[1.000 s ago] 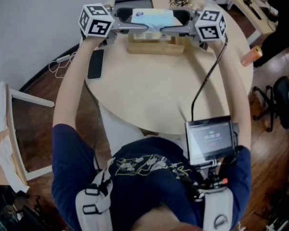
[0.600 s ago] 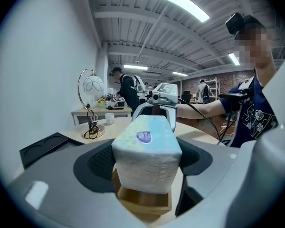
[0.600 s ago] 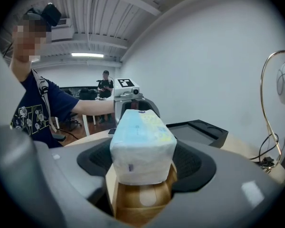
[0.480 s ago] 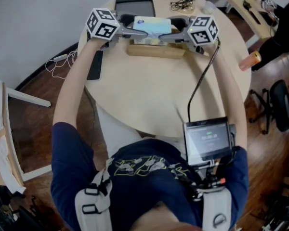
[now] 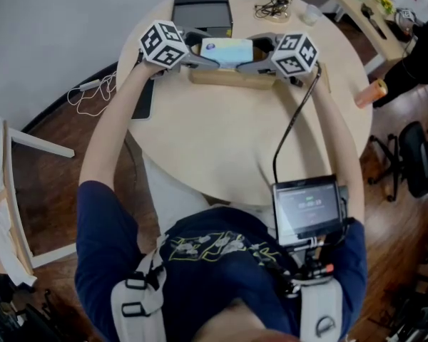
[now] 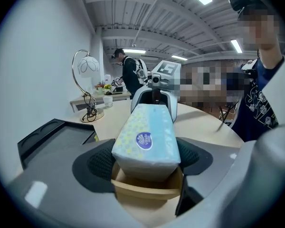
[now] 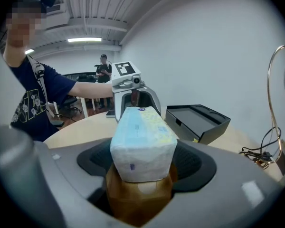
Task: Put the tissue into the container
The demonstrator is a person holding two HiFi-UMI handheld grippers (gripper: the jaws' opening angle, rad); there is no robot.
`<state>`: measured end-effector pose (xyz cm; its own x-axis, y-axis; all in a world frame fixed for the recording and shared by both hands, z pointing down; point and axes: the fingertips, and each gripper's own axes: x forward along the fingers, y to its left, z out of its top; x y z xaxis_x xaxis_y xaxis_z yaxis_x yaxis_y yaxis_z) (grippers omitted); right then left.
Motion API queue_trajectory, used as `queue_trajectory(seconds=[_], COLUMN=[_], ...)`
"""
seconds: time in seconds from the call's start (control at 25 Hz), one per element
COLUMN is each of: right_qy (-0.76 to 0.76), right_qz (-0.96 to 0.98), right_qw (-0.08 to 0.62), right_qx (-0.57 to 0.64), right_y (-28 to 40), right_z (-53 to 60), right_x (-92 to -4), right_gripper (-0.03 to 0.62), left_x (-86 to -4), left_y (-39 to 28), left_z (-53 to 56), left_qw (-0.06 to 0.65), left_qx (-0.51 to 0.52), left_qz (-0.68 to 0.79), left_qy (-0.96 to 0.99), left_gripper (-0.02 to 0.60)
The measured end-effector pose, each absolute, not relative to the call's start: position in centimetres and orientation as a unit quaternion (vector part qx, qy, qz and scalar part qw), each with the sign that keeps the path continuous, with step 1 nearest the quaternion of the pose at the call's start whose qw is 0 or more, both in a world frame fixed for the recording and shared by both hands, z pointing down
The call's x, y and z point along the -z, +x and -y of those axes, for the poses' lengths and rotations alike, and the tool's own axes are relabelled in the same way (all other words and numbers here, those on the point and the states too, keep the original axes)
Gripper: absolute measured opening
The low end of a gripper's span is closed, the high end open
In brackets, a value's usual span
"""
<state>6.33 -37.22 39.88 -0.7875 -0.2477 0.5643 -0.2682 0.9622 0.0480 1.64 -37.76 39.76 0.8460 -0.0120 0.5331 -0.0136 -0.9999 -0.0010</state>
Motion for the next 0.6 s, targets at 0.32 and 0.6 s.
queue_trajectory(seconds=[0.32,0.6], right_qy=[0.174,0.172], right_qz=[0.932,0.934], right_qw=[0.317,0.313], right_qx=[-0.024,0.005], right_y=[6.9,7.3], right_z=[38.0,36.6], right_x=[-40.0,-39.1], right_gripper=[0.43,0.445], left_x=[-39.3,-37.3], left_y=[0.8,0.2], left_z=[39.0,37.5], left_qw=[-0.032,-0.028], left_qx=[-0.277,-0.23], left_qz=[0.038,0.037], left_qy=[0.96,0.972], left_gripper=[0.39,0.39])
